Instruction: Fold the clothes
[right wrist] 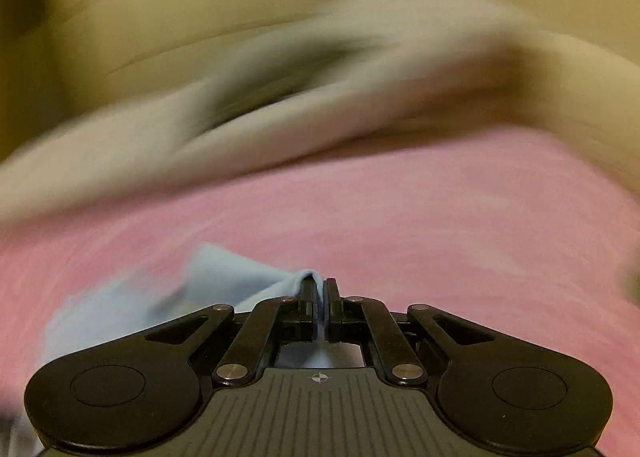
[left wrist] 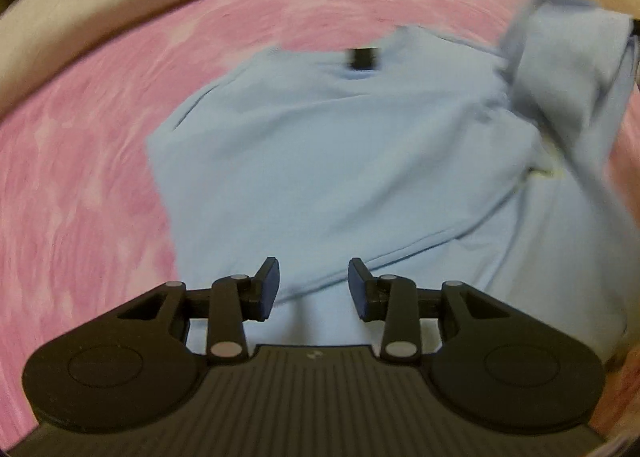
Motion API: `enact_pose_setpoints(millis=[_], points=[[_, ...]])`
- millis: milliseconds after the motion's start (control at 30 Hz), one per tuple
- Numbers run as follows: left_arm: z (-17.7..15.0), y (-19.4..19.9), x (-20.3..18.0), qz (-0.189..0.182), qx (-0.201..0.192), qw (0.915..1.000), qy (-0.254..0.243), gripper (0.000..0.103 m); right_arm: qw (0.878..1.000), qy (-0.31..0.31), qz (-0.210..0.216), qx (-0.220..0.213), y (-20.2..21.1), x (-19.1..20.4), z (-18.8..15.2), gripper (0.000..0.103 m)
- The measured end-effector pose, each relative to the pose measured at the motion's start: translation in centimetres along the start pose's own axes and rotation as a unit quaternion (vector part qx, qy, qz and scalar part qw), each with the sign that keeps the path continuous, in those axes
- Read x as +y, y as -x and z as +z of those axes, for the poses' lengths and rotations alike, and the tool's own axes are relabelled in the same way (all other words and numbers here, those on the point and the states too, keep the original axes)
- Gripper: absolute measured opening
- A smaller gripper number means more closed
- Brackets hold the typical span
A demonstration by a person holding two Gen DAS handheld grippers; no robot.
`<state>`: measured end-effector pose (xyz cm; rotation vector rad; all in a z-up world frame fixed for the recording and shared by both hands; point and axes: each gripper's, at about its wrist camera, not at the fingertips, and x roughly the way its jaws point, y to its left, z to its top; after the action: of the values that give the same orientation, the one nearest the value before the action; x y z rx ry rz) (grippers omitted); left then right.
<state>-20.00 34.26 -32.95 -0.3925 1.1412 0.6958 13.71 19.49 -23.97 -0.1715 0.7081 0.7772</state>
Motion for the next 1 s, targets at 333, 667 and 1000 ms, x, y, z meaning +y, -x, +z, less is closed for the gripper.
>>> enact_pose_setpoints(millis=[333,667,1000], points=[[0.2,-4.4,-8.8,-0.015,-0.014,0.9846,-0.174,0.041,0.904,-0.305,-0.162,0.251,0.3,-17.7,-7.3,0.035],[2.2,-2.1,-2.3,-0.009,-0.110,0.9921,-0.059,0.004,0.923,-0.234,-0.116,0.281,-0.6,-13.6,-9.5,0.041],[-7.8,5.7,27.0,0.182,-0.090,0.8865,0.416,0.018,0.946,-0.184,-0.045,0.263,0.7,-9.6,-9.1,0.041]])
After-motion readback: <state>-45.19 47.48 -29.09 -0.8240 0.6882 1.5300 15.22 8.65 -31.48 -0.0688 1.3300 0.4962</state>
